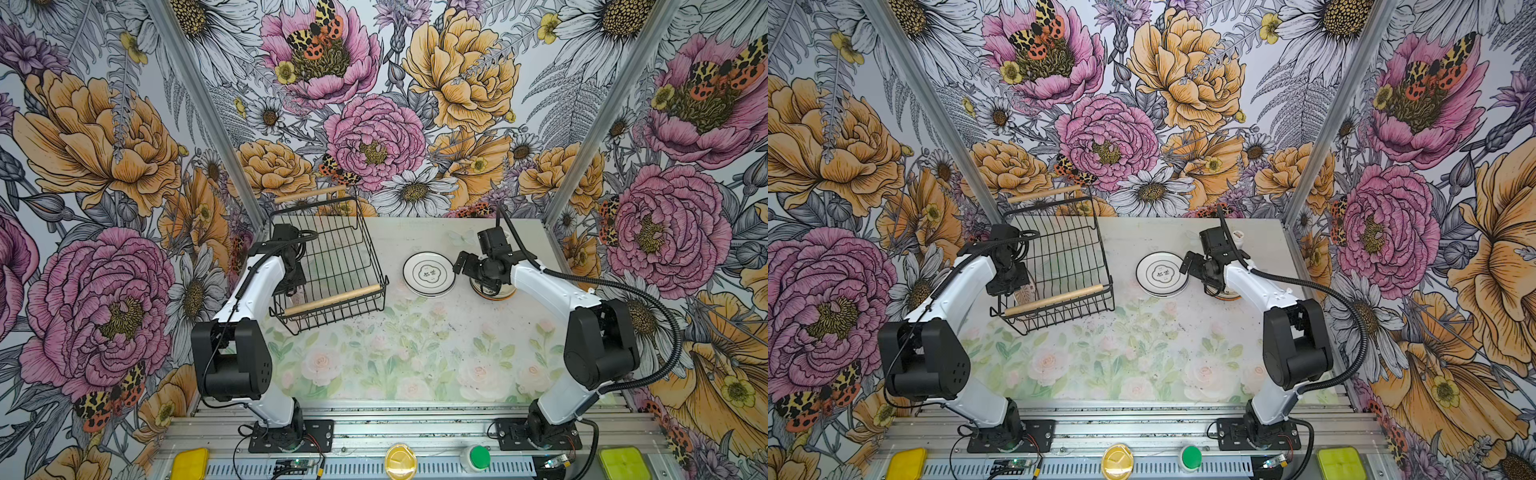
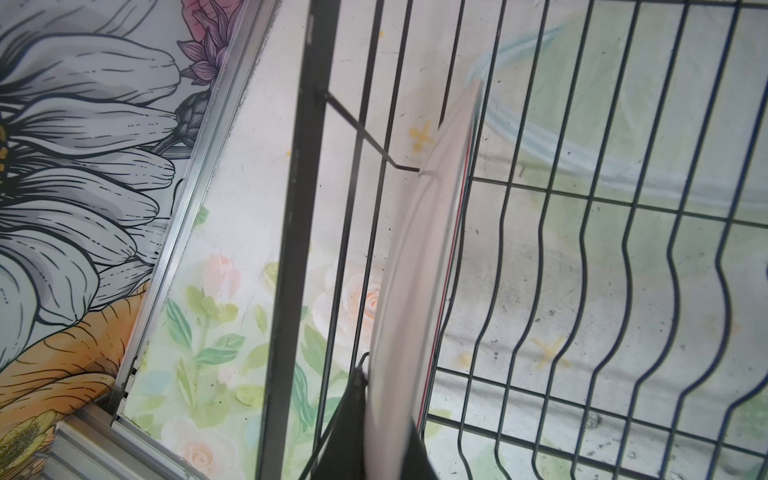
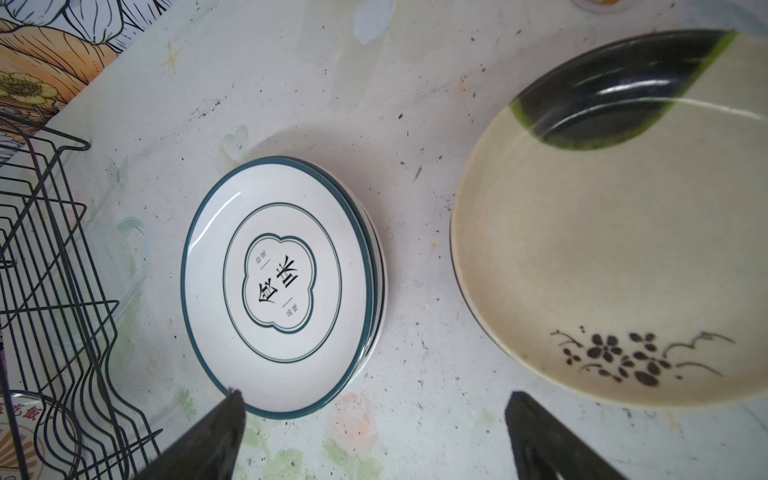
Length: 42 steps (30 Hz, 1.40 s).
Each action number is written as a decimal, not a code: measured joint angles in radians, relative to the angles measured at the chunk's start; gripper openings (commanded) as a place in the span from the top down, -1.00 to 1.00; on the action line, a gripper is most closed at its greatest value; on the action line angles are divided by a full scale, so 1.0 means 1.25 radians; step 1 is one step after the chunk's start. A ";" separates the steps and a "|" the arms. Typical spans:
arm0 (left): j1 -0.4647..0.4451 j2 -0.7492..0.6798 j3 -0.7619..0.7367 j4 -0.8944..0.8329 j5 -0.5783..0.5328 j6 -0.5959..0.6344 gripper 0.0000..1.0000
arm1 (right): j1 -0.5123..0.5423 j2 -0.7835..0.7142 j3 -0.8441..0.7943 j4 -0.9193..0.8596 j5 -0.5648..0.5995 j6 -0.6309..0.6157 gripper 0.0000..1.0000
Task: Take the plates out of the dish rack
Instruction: 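Close the left gripper on the sunburst plate's rim in the rack, then lift the sunburst plate out of the rack with the left gripper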
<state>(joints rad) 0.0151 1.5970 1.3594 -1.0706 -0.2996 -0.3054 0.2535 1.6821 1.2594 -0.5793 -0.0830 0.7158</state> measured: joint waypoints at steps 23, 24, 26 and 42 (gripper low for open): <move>-0.016 -0.090 0.115 -0.052 0.000 -0.002 1.00 | 0.000 -0.015 -0.011 0.012 -0.004 0.000 -0.99; -0.017 -0.100 0.125 -0.053 0.005 -0.004 1.00 | 0.000 -0.020 -0.011 0.012 -0.004 -0.001 -0.99; -0.020 -0.127 0.142 -0.054 0.017 -0.012 1.00 | -0.002 -0.030 -0.011 0.013 -0.007 -0.003 -0.99; -0.091 -0.453 0.107 0.046 0.103 -0.215 1.00 | -0.010 -0.209 -0.032 0.038 -0.078 -0.069 -0.99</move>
<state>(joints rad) -0.0986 1.0306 1.4937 -1.0126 -0.1711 -0.5747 0.2405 1.4212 1.2190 -0.5320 -0.1802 0.6292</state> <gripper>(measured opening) 0.089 0.992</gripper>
